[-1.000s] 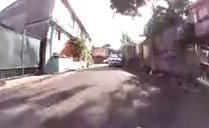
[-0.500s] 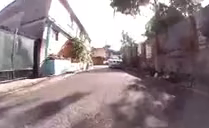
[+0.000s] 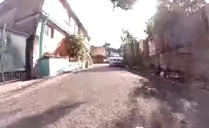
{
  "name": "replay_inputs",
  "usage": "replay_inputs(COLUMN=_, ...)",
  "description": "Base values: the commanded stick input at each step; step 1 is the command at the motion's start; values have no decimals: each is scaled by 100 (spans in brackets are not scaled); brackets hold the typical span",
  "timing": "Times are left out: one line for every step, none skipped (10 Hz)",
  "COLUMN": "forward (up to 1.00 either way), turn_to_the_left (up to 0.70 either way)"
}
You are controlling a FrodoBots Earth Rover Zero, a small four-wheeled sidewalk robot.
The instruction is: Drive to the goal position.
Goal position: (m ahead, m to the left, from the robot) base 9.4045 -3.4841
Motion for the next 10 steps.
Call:
replay_inputs(forward=100, turn_to_the_left=0)
replay_inputs(forward=100, turn_to_the_left=0)
replay_inputs(forward=100, turn_to_the_left=0)
replay_inputs(forward=100, turn_to_the_left=0)
replay_inputs(forward=100, turn_to_the_left=0)
replay_inputs(forward=100, turn_to_the_left=0)
replay_inputs(forward=100, turn_to_the_left=0)
replay_inputs(forward=100, turn_to_the_left=0)
replay_inputs(forward=100, turn_to_the_left=0)
replay_inputs(forward=100, turn_to_the_left=0)
